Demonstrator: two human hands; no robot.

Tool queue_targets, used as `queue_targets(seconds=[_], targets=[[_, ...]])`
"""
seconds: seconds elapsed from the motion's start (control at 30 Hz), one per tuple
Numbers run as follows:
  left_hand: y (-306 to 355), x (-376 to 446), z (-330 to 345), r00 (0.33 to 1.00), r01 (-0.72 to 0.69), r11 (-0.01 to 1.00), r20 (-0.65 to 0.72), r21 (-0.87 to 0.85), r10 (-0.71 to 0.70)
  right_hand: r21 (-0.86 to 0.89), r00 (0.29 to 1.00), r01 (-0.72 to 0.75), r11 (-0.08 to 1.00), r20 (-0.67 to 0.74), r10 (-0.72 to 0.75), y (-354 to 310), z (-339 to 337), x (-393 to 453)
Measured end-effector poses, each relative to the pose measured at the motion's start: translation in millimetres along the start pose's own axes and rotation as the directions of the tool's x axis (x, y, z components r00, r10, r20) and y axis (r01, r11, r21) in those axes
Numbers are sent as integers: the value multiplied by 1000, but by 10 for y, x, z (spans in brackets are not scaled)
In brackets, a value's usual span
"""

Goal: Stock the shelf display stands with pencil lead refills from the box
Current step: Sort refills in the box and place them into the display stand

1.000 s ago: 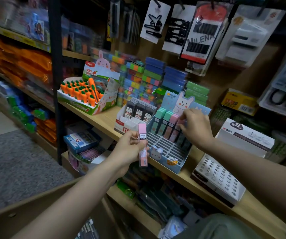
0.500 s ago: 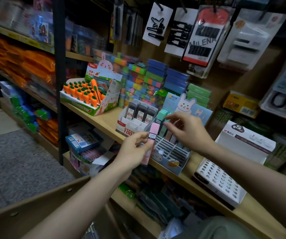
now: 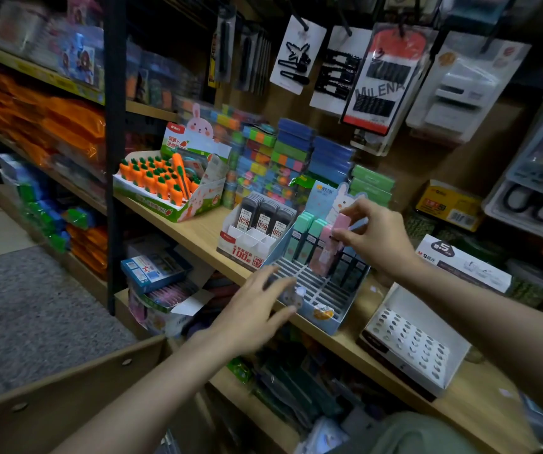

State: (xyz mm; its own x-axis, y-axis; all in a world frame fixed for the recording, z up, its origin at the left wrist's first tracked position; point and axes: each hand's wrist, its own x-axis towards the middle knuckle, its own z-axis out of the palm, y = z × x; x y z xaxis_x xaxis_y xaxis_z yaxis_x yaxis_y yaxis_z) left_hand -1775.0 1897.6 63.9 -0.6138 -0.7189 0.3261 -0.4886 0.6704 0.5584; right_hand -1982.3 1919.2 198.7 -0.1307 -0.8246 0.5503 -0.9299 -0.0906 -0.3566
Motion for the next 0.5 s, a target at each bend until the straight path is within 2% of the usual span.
queue_targets(seconds=[0.07, 0.2, 0.5], targets=[[-40, -33, 85, 998, -27, 995, 67, 96, 20, -49, 999, 32, 998, -4, -32, 64, 99, 1], [-116, -64, 116, 997, -80, 971, 37, 227, 74, -130, 998, 63, 990, -7, -64, 140, 287, 43], [-200, -47, 79, 988, -139, 959, -24, 247, 149, -162, 995, 101, 982, 40, -95, 122, 325, 145]])
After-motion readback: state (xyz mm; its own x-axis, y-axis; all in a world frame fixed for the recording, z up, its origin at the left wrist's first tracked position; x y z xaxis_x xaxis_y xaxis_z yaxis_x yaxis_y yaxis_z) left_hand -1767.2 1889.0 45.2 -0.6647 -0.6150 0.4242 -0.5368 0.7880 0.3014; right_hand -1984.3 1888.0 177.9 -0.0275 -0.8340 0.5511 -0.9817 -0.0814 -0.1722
